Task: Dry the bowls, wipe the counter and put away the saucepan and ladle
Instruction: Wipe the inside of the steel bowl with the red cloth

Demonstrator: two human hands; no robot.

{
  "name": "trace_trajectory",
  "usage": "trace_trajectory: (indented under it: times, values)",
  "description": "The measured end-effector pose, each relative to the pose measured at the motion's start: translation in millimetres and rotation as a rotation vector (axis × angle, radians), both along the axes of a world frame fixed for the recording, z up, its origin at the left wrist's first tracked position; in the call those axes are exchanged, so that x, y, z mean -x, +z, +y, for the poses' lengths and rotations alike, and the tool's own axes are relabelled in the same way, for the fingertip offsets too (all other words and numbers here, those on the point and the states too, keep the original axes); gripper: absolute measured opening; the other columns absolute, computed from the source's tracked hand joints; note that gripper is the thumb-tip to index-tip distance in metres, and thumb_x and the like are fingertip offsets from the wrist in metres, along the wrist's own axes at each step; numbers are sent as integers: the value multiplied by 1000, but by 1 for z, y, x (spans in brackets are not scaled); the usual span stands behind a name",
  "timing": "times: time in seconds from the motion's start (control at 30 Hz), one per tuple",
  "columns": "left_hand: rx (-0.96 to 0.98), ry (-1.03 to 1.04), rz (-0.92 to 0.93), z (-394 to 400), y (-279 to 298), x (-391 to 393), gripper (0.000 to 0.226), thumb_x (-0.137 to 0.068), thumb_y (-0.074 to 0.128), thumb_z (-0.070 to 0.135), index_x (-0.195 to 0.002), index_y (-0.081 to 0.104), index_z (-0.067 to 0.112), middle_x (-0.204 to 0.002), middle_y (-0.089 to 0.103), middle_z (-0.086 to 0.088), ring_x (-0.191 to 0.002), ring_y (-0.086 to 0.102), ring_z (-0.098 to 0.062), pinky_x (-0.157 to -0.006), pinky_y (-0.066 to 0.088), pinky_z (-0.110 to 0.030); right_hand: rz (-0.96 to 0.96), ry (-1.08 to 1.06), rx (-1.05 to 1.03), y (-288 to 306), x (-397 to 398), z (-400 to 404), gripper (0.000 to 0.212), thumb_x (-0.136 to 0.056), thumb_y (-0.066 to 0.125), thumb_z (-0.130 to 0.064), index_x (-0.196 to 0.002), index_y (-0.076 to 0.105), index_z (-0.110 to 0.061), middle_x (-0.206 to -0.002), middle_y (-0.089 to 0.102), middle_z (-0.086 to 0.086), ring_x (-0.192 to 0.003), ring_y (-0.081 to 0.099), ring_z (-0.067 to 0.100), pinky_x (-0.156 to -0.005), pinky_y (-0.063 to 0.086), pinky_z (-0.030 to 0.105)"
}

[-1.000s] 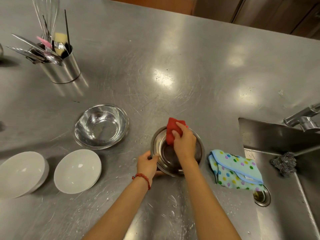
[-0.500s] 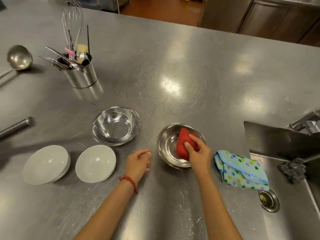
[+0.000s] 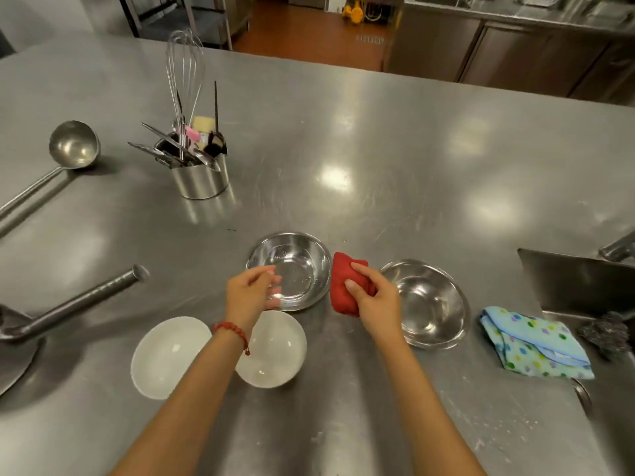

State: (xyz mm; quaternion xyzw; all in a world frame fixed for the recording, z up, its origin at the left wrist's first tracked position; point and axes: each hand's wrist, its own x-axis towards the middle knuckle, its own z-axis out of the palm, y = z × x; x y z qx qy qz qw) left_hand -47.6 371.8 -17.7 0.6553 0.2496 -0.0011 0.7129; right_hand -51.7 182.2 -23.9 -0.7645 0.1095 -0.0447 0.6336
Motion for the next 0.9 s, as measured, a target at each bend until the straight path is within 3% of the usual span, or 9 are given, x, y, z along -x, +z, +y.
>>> trace_trajectory:
  times: [0.1,0.17,0.23,0.37,0.43,0.53,0.67,0.8,0.9]
  values:
    - [-45,-3,-12,37,-9,-25,16,-87,53,1,-99,64,2,-71,63,-5,-59,60,-13,-47,54,-18,7,-24,27,-2,-11,31,35,-81,65,-2,-114,64,-12,-100,62,-1,-82,57,3,-66,46,1]
    - [-102,-12,-12,56,-18,-42,20,-85,55,-1,-102,65,-3,-73,64,-11,-68,61,-21,-63,59,-30,16,-44,47,-4,-19,50,35,-81,65,0,-114,63,-9,-102,61,0,-86,57,10,-63,44,-1]
    - [-179,-40,19,69,-29,-57,24,-83,58,0,-106,64,-2,-88,66,-19,-86,63,-30,-84,54,-48,31,-72,67,-8,-26,64,35,-80,65,0,-114,63,-8,-103,60,0,-86,56,12,-61,41,-3]
    - [-208,-123,110,79,-46,-76,37,-81,59,-1,-118,58,1,-110,63,-26,-105,59,-38,-92,48,-52,75,-95,158,-18,-40,79,35,-81,65,-3,-115,63,-9,-105,63,4,-87,55,13,-60,39,-3]
    - [-141,-157,184,79,-50,-80,44,-80,61,-2,-123,53,3,-112,62,-23,-102,60,-38,-86,52,-47,113,-85,198,-22,-50,85,35,-80,66,-5,-115,63,-12,-112,64,8,-92,57,16,-71,43,7]
    - [-75,-226,293,80,-55,-81,43,-83,64,4,-124,53,7,-103,59,-14,-87,58,-26,-60,51,-34,157,-42,324,-30,-63,92,36,-80,67,-8,-115,64,-16,-119,64,10,-105,59,24,-91,44,27]
    - [80,-241,340,80,-58,-80,16,-87,58,6,-103,62,8,-74,63,-5,-65,61,-17,-49,51,-33,210,44,533,-42,-78,102,38,-83,64,-14,-120,59,-19,-122,61,12,-111,56,28,-101,42,37]
    - [154,-252,349,79,-59,-80,6,-89,56,7,-92,61,7,-83,65,-8,-71,62,-20,-46,54,-34,293,84,650,-50,-85,110,40,-88,58,-17,-127,53,-21,-124,59,15,-113,55,30,-101,41,38]
    - [160,-257,321,74,-57,-79,18,-89,55,4,-75,63,13,-75,64,-7,-67,62,-19,-39,54,-27,276,236,628,-51,-86,121,37,-86,62,-16,-122,58,-21,-123,63,11,-114,56,27,-99,39,30]
